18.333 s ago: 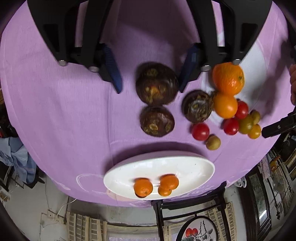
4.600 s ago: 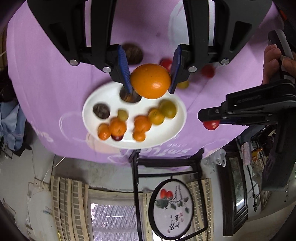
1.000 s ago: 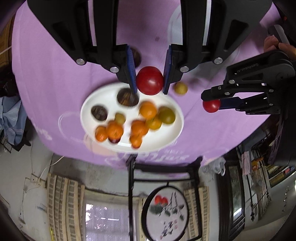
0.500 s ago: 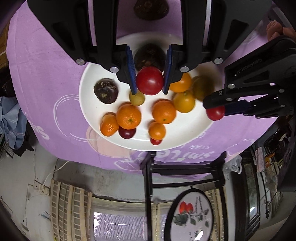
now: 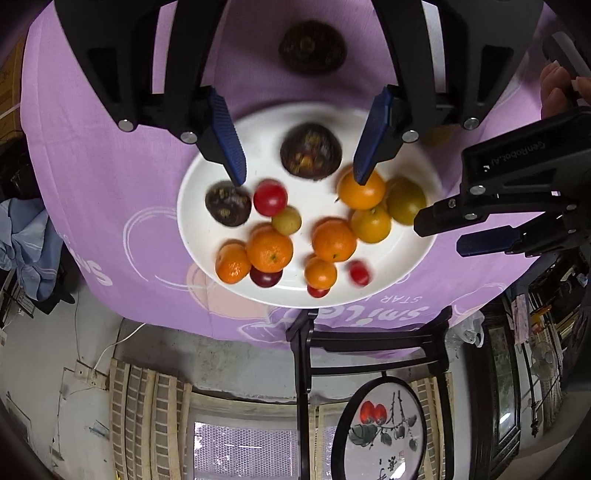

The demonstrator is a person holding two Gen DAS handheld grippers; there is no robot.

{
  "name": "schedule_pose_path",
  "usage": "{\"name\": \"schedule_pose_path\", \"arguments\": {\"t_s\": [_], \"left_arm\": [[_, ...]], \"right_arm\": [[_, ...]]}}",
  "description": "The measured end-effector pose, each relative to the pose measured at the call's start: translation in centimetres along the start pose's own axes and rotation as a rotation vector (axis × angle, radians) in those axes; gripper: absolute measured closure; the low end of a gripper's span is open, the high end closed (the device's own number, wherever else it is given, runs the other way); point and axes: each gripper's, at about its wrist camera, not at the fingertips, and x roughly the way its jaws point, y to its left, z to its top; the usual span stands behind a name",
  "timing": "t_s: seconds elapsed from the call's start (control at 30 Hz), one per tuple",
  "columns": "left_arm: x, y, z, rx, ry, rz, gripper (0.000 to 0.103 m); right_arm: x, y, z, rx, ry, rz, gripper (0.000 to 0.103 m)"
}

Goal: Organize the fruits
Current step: 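Carry both red tomatoes over the plate and open both tools, then grasp the last brown mangosteen with the right tool while the left tool grasps a yellow tomato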

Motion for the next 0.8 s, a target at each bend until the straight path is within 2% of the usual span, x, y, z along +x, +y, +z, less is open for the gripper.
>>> {"name": "schedule_pose_path", "arguments": {"t_s": [0.43, 0.8], "left_arm": [[-3.4, -0.9, -4.5, 0.006, 0.013, -0.019, 0.042], [-4.7, -0.4, -8.2, -0.002, 0.021, -0.016, 0.029]], "right_arm": [[-3.7, 0.5, -4.2, 0.001, 0.019, -0.007, 0.043], [-3.4, 1.1, -7.4, -0.02, 0.096, -0.022, 0.043]]}}
